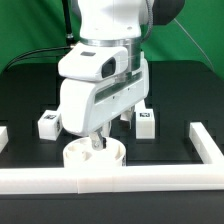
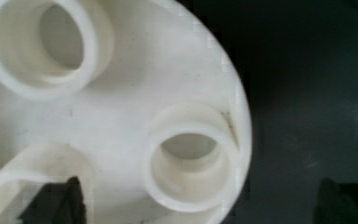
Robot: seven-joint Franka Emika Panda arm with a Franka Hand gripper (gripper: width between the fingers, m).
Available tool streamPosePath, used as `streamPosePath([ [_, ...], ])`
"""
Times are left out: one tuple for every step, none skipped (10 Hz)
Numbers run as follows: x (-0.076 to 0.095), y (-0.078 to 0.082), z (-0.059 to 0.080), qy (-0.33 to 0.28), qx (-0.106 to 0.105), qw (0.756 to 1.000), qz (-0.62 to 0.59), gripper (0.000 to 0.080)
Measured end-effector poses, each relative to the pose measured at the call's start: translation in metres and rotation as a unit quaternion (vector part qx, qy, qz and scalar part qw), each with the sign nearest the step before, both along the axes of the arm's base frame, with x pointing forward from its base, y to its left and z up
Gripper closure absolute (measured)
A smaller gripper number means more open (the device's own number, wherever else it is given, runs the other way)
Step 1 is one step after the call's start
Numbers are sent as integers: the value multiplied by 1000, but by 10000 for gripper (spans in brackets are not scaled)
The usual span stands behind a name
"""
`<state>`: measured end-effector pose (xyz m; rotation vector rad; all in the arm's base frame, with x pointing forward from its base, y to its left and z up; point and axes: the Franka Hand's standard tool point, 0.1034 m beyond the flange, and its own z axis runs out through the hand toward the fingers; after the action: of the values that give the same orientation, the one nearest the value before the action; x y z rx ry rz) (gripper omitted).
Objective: Assemble stool
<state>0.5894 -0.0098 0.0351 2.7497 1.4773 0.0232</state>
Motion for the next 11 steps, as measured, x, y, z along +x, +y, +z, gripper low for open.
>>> streamPosePath([
  [0, 0, -1, 1, 0, 1000, 0, 150],
  [0, 0, -1, 1, 0, 1000, 0, 150],
  [-1, 0, -1, 1, 0, 1000, -3, 150],
  [-7, 2, -6, 7, 2, 999, -46, 150],
  [-10, 2, -7, 13, 2, 998, -61, 150],
  [-10, 2, -7, 16, 1, 998, -61, 150],
  [-10, 2, -7, 16, 1, 998, -61, 150],
  [-10, 2, -10, 17, 2, 998, -61, 150],
  [-10, 2, -11, 17, 2, 998, -61, 150],
  [-8, 1, -11, 17, 1, 998, -61, 150],
  [-7, 0, -12, 18, 1, 998, -61, 150],
])
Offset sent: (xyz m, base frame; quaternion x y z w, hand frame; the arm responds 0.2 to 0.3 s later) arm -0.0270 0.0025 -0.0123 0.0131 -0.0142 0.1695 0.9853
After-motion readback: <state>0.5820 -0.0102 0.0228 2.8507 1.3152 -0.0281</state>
